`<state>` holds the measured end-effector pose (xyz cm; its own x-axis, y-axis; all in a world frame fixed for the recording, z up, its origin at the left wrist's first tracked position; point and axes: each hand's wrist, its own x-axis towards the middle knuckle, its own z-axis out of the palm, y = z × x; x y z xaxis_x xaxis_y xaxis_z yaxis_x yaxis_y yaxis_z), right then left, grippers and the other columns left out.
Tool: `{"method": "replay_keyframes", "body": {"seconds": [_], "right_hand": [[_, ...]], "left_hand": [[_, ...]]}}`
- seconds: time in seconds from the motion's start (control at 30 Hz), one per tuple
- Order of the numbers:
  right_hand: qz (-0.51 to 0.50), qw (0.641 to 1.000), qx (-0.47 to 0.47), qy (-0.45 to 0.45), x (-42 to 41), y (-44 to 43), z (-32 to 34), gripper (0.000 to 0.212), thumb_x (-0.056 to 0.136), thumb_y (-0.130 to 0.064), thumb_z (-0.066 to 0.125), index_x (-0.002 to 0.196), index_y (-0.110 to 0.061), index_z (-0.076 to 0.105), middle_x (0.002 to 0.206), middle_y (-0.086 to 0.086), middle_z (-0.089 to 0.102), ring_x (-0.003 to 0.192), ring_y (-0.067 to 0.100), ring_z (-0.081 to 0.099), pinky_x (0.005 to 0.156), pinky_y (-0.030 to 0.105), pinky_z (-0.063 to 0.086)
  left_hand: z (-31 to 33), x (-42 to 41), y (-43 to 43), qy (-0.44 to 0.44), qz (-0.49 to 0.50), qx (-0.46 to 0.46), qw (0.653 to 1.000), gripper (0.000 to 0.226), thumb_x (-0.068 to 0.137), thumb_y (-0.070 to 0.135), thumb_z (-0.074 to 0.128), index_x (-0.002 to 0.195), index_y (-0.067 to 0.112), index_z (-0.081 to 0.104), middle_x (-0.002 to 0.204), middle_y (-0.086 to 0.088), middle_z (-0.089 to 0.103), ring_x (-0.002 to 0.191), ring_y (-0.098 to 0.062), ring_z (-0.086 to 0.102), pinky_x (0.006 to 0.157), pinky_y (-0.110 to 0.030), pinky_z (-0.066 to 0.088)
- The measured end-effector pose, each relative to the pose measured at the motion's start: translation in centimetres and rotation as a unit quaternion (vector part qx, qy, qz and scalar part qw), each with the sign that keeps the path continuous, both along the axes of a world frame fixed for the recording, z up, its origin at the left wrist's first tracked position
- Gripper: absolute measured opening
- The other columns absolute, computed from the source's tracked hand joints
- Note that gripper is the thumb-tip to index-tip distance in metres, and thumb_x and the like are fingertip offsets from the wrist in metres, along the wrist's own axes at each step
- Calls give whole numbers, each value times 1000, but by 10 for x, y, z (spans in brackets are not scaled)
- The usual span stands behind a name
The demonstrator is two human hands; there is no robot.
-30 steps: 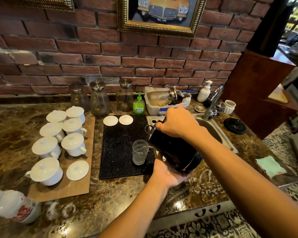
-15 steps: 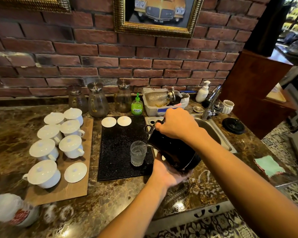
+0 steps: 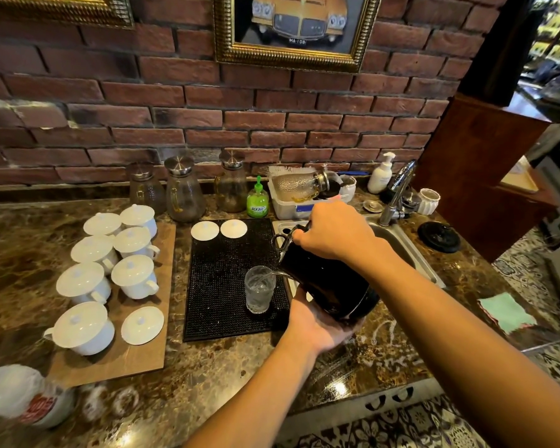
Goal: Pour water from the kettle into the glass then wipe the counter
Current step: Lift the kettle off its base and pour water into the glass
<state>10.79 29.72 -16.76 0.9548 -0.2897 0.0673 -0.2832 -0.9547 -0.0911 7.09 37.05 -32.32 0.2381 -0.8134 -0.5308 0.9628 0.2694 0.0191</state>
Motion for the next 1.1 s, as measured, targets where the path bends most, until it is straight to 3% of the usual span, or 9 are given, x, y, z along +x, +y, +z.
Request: {"method": "replay_keyframes", "body": {"seconds": [0.23, 0.53, 0.73, 0.87, 0.97, 1.1], "right_hand": [[-10, 1000, -2, -2, -4, -1, 0, 45, 86, -46, 64, 59, -15, 47, 61, 1, 49, 54, 16, 48, 56, 30, 43], [-6, 1000, -9, -8, -7, -4, 0, 49, 87, -49, 62, 58, -18, 39, 59, -1, 42, 57, 21, 47, 62, 33, 46], [-9, 1000, -13, -16, -7, -9, -1, 47, 86, -50, 62, 58, -17, 42, 64, 0, 43, 54, 15, 45, 55, 30, 40], [-10, 1000, -19, -20, -9, -10, 0, 47, 86, -52, 61, 59, -19, 40, 65, 0, 42, 54, 14, 42, 50, 28, 33], [-9, 999, -22, -24, -10, -11, 3, 48, 86, -51, 61, 59, -18, 41, 62, 0, 43, 53, 14, 42, 46, 26, 29], [-12, 999, -24, -20, -10, -11, 6, 47, 84, -51, 61, 59, -18, 39, 59, 2, 44, 54, 19, 45, 50, 29, 35]], "left_hand": [[-3, -4, -1, 3, -2, -6, 1000, 75, 87, 69, 51, 121, 6, 72, 123, -32, 69, 123, -45, 56, 95, -55, 51], [-1, -9, -2, 1, -2, -50, 999, 80, 62, 57, 69, 124, 6, 70, 124, -32, 68, 120, -46, 59, 91, -63, 54], [4, -11, -1, 6, -7, -59, 998, 83, 63, 57, 68, 129, 7, 67, 128, -31, 67, 124, -46, 57, 92, -62, 54], [4, -10, -4, 0, -7, -50, 999, 78, 78, 65, 59, 134, 11, 65, 128, -30, 67, 124, -45, 57, 94, -58, 54], [5, -10, -3, 4, -9, -58, 998, 79, 67, 57, 67, 130, 9, 67, 128, -31, 67, 121, -46, 59, 95, -64, 52], [9, -10, -4, -6, -8, -47, 999, 71, 81, 60, 59, 130, 10, 66, 127, -30, 67, 124, -45, 57, 99, -56, 51]]}}
